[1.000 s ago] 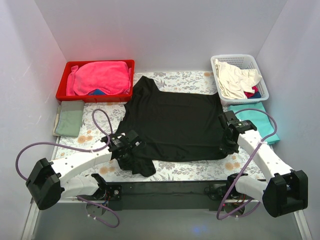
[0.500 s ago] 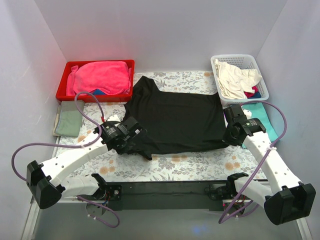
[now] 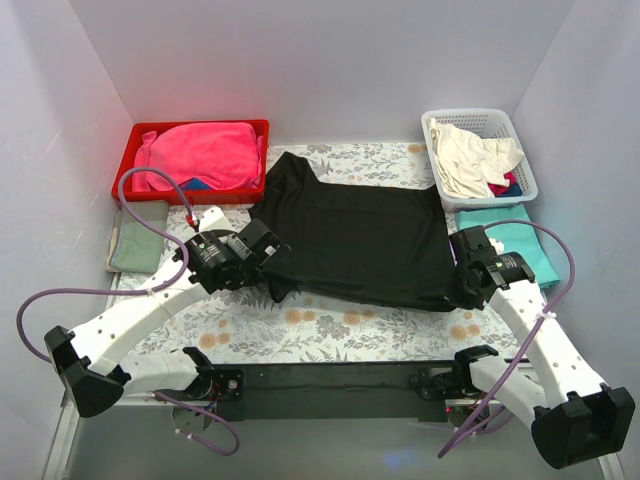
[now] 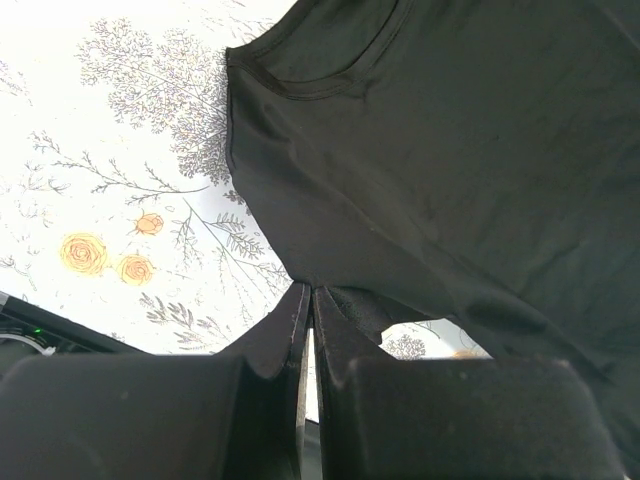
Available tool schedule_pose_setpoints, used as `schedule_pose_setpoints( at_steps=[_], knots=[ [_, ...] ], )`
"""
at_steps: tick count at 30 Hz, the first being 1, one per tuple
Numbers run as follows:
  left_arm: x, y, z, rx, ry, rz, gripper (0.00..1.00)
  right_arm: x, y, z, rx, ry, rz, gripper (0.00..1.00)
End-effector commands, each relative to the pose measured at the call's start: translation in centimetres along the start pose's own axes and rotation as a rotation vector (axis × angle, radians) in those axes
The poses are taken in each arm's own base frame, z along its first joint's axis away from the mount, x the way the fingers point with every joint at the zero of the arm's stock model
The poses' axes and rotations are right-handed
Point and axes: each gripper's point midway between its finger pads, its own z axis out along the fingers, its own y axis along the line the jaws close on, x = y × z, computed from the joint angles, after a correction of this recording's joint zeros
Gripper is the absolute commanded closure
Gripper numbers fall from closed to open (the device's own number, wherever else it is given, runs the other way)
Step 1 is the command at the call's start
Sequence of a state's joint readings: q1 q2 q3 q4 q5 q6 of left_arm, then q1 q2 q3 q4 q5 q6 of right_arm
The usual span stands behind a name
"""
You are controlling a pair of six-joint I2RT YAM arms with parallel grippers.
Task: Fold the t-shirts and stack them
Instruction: Fold the flattened tshirt in 1/3 of the way
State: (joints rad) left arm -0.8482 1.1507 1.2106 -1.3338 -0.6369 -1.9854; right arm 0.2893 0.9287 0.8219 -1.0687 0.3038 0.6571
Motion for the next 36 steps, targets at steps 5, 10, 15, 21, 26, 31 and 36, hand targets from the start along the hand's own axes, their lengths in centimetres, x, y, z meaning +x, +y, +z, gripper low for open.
schedule_pose_setpoints(
  at_steps=[5, 10, 15, 21, 26, 31, 36],
  knots=[
    [-1.7, 0.7, -0.3, -0.039, -0.078, -0.016, 1.00, 1.2, -0.9, -0.8, 0.003, 0.010, 0.038, 0.99],
    [-0.8, -0.9, 1.1, -0.041, -0.058, 0.033, 1.00, 0.0, -0.4, 0.1, 0.033, 0.001, 0.039, 0.99],
    [-1.8, -3.5, 3.0, 0.010, -0.078, 0.028, 1.00, -2.6, 1.3, 0.8, 0.020, -0.053, 0.043, 0.99],
    [-5.6, -5.7, 5.1, 0.038, -0.145, -0.018, 1.00, -5.7, 3.0, 1.3, 0.016, -0.103, 0.022, 0.99],
    [-6.5, -6.6, 7.4, 0.039, -0.138, 0.017, 1.00, -7.7, 3.7, 2.0, 0.031, -0.132, 0.014, 0.99],
    [-6.1, -7.6, 9.1, 0.046, -0.110, 0.046, 1.00, -9.3, 3.6, 3.0, 0.050, -0.150, 0.025, 0.99],
    [-5.6, -8.2, 10.3, 0.044, -0.095, 0.083, 1.00, -11.9, 3.5, 4.0, 0.067, -0.170, 0.029, 0.99]
  ],
)
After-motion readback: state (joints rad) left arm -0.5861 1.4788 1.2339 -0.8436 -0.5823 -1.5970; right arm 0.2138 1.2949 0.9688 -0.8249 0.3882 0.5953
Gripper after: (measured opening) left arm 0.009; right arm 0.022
